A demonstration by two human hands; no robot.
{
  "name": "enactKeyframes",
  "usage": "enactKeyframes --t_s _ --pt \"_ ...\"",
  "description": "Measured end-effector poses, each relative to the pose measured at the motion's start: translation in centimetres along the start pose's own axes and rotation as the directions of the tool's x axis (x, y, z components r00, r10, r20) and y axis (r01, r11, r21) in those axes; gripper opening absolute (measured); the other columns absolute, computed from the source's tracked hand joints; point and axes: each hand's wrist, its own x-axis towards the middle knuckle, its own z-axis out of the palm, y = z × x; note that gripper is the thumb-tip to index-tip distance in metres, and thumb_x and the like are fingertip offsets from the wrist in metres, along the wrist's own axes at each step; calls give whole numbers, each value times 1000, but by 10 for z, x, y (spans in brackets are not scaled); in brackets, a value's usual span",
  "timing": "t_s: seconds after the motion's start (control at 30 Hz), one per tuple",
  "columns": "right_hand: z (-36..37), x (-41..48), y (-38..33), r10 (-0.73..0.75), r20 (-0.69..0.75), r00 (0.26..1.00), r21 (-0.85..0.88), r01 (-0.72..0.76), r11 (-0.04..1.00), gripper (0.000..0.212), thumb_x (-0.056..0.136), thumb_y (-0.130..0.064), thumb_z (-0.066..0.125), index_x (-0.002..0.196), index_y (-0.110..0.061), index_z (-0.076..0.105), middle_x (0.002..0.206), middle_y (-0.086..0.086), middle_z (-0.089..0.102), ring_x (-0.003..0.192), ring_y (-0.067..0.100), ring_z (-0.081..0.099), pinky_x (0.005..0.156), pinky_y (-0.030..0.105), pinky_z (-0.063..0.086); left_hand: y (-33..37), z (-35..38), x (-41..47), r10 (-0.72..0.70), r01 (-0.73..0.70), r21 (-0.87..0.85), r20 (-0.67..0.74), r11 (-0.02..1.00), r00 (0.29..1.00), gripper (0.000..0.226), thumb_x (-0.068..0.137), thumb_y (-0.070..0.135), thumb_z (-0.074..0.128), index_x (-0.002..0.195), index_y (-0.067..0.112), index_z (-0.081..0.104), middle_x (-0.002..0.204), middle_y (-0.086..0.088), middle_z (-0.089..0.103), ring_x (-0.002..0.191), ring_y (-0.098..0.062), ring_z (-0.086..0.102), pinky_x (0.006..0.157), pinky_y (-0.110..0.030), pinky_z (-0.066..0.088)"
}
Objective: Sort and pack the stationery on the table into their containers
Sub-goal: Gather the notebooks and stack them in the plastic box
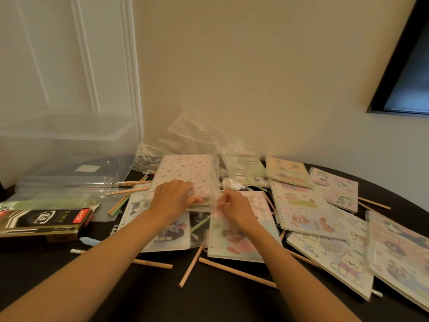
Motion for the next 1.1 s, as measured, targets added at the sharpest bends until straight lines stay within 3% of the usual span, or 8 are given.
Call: enactKeyframes --t_s 0.13,0.33,0.5,0.63,0.73,0.8,0.97,1.1 --pt "-3 -6 1 25 -38 999 13 -24 1000 18 87 -4 53 73 -16 53 80 -2 58 80 11 51 69 22 39 -9 -2 -5 173 -173 -38 -4 984 985 29 94 43 46 105 20 57 105 0 63 95 -20 57 70 -30 39" --pt "-5 -13 -6 31 -56 998 -70 -35 997 16 87 -6 52 74 -13 50 88 8 60 86 19 55 78 30 43 -2 1 -11 202 -202 2 -42 979 979 36 97 39 40 125 19 48 115 -1 59 100 -21 57 78 -30 43" --pt "2 -24 -11 -243 -237 941 -207 195 959 26 86 -11 60 105 -13 42 103 2 49 93 19 51 74 28 40 -3 2 -2 252 -249 50 -73 967 965 33 100 25 37 125 6 49 109 -12 65 92 -32 63 72 -36 46" --pt "6 -15 -13 -84 -109 990 -159 66 985 47 91 -22 57 133 -15 37 118 3 56 108 23 55 87 33 43 6 -6 0 217 -212 214 2 954 976 30 100 22 36 126 8 44 106 -10 64 90 -28 63 67 -30 39" --pt "8 -4 -17 -104 -15 994 -208 99 973 13 95 -9 42 92 -9 54 96 12 63 88 27 57 72 34 42 8 -11 -2 269 -244 375 -14 894 963 29 70 17 78 95 8 66 65 -5 65 50 -20 62 42 -27 39" --pt "8 -2 -21 -120 -8 993 -292 113 950 23 90 2 39 72 -10 46 94 17 63 79 26 51 63 30 31 2 -12 4 315 -268 377 -68 887 947 38 34 8 91 64 9 67 41 -3 52 27 -19 48 29 -19 29" --pt "2 4 -20 -125 11 992 -325 122 938 21 85 4 43 91 5 63 99 19 64 94 32 56 76 36 42 10 -20 9 317 -257 382 -103 888 943 40 29 4 91 61 9 67 43 -4 52 26 -21 47 28 -19 28" --pt "2 7 -11 -151 44 988 -282 157 947 18 82 4 47 85 8 65 92 22 66 89 34 58 76 38 44 14 -10 8 304 -253 383 -78 889 950 44 24 3 89 61 9 67 46 -4 53 27 -19 46 28 -18 27"
